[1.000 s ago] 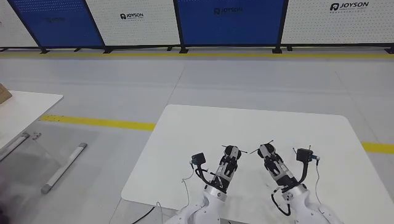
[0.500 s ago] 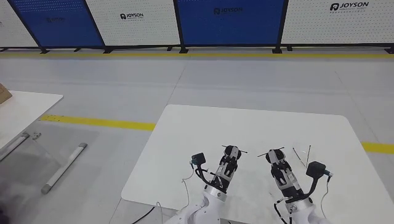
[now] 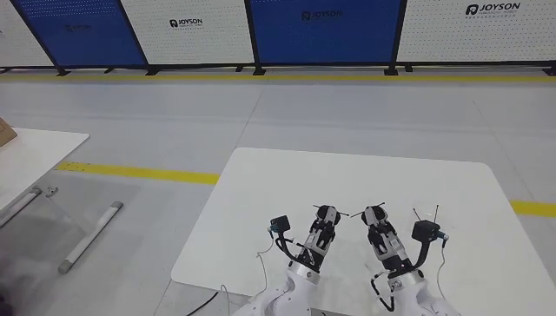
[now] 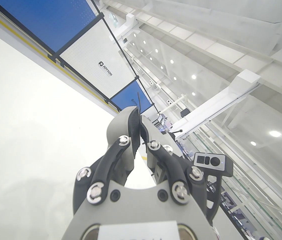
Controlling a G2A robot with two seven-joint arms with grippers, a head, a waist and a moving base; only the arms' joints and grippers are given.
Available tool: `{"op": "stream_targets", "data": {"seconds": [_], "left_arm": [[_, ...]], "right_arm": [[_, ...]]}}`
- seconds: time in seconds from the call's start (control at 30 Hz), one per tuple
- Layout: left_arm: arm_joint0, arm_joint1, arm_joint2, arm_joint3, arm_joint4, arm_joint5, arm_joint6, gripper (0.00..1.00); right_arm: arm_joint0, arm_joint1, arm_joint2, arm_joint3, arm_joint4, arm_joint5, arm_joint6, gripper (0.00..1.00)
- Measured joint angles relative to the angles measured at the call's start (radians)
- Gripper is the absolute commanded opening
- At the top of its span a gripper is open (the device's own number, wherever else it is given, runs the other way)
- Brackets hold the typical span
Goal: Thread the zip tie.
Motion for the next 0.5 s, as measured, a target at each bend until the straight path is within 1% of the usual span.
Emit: {"op": "stream_targets", "data": {"seconds": [0.2, 0.5], "left_arm": [[0.000, 0.000, 0.000, 0.000, 0.000, 0.000, 0.000, 0.00], [0.000, 0.000, 0.000, 0.000, 0.000, 0.000, 0.000, 0.00]], "right_arm": [[-0.005, -0.002, 0.007, -0.004, 0.002, 0.001, 0.006, 0.00], [-0.007, -0.015, 0.016, 0.001, -0.009, -0.006, -0.005, 0.00]]}}
